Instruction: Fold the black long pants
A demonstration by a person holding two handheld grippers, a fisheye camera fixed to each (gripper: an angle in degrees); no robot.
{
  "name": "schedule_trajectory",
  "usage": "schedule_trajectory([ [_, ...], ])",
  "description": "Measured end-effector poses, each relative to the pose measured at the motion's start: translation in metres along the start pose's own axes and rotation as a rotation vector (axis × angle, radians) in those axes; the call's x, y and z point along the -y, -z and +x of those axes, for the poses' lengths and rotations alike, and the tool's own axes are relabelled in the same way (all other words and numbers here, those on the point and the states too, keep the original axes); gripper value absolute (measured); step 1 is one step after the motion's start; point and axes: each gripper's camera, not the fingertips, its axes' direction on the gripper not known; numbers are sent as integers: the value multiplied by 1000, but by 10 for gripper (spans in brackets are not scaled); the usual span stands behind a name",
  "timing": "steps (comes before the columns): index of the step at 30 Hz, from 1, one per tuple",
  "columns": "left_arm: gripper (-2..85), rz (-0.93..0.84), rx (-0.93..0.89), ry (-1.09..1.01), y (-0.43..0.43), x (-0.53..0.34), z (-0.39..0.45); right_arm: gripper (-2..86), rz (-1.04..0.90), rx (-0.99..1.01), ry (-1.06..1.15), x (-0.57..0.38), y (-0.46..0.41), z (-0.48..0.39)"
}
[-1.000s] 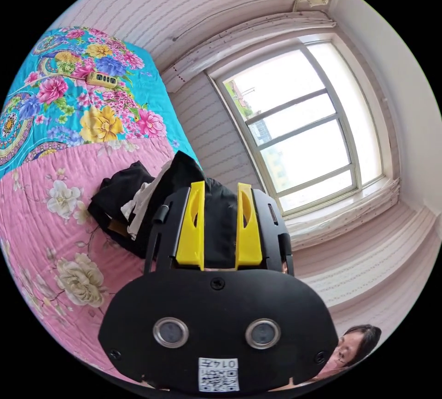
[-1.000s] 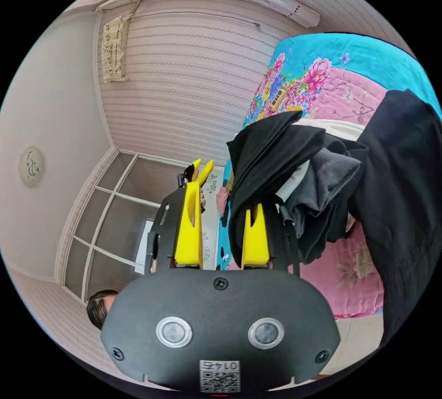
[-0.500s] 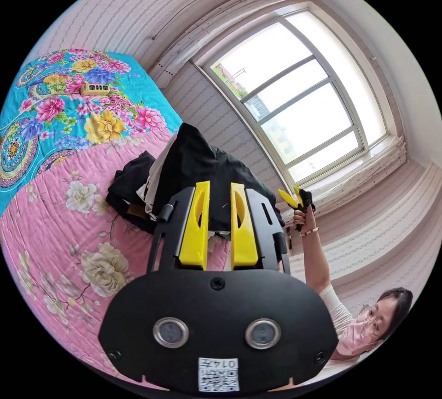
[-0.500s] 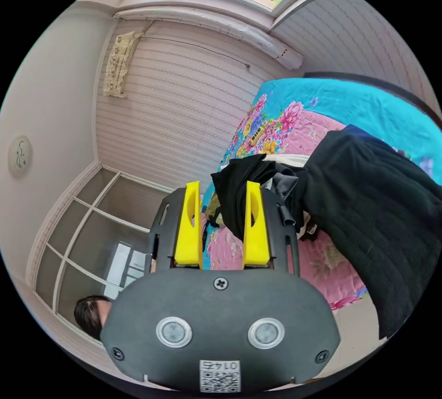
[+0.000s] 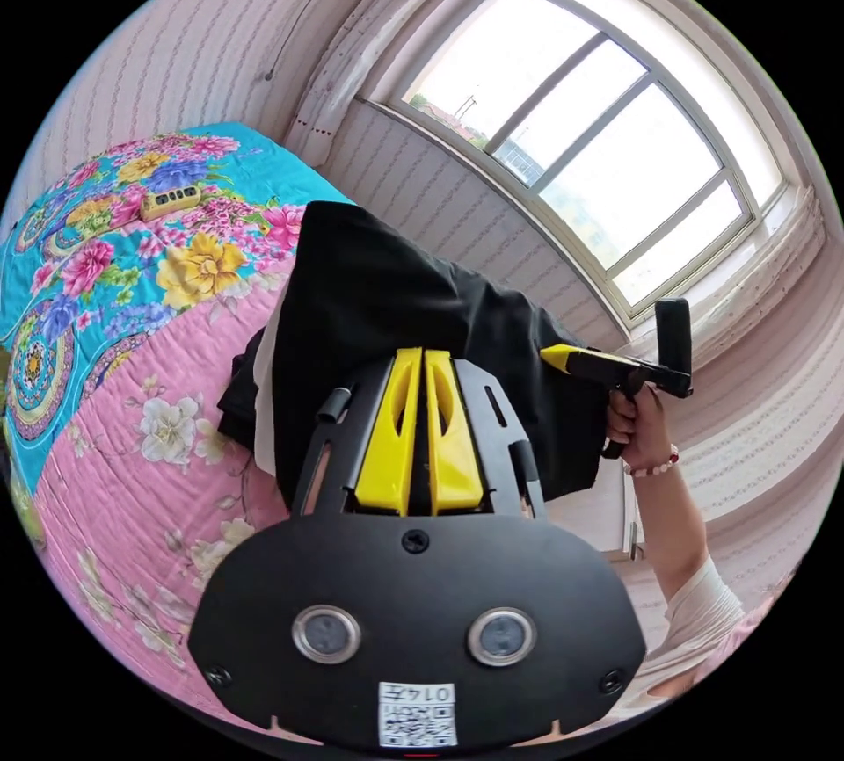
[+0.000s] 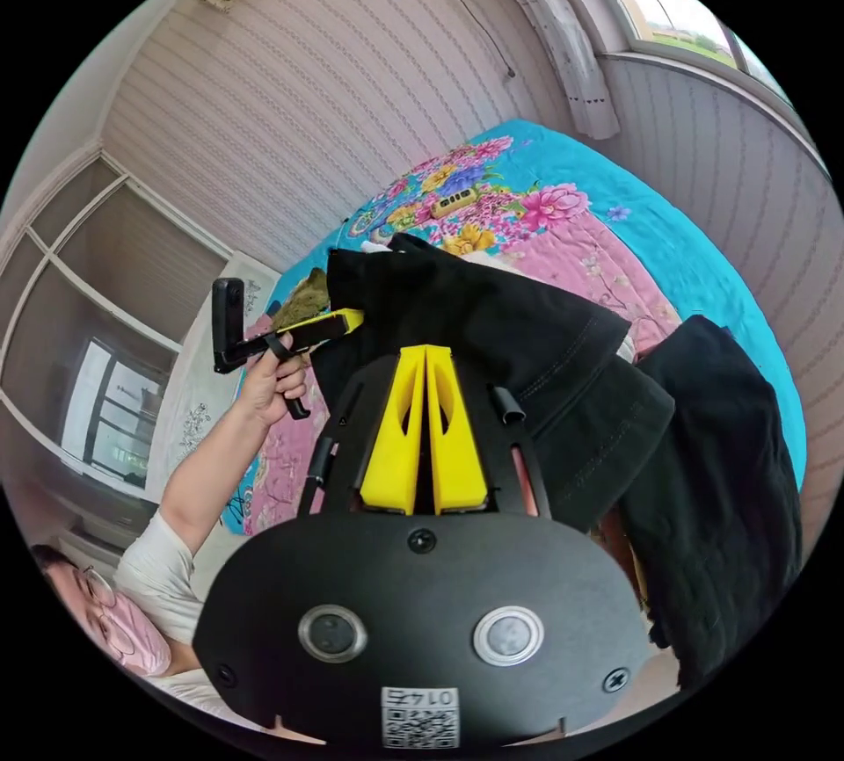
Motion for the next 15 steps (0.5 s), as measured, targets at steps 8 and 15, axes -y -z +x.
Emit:
schedule_trajectory([
  [8,19,110,14,-97,41,26,43,-5,-12,-129,-79,42,-52,32],
  [15,0,159,127,-187,107,-24,75,-4,31,-121,-83,40,-80,27],
])
